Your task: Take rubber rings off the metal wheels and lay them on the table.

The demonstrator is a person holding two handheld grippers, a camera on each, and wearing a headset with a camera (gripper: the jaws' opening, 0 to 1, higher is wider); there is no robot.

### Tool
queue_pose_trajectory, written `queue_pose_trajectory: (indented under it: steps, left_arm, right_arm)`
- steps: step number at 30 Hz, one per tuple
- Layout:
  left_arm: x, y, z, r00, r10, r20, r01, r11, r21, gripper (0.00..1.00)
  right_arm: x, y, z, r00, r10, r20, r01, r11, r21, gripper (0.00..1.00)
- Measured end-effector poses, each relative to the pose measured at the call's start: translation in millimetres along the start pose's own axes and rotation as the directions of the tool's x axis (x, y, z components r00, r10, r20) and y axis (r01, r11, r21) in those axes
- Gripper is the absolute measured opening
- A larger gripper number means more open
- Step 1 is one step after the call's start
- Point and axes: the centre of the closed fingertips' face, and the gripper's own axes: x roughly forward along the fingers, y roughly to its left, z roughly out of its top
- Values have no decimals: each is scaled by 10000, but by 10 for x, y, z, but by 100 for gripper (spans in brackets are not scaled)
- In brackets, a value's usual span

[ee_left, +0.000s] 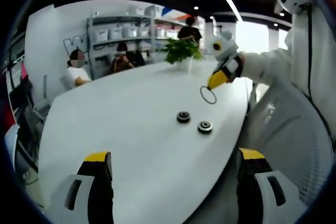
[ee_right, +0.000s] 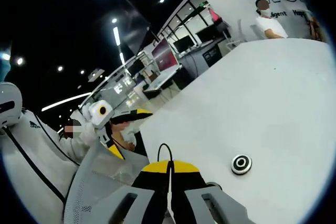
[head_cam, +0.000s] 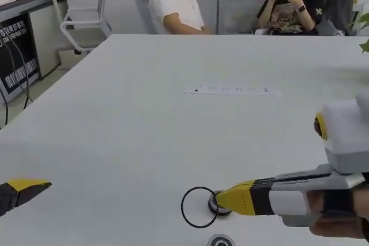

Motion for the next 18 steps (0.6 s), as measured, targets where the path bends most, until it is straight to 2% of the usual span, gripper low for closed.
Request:
queue_pose_trajectory:
  steps: [8,12,18]
  left_arm:
    - [7,31,-82,9999,102,-27,-103,9991,-421,100]
    - [11,12,-124,9999,72,-109,-78,9985,-541,100]
    - [26,-2,-158,9996,59,-262,-74,9983,-577,100]
  right_arm:
    - [261,-80,-74,9973,273,-676,-279,9996,-73,0]
    - [362,-107,-106,9958,369,-840,-373,9993,-23,0]
    - [518,-262,-224,9920,306,-1221,-296,9995,104,0]
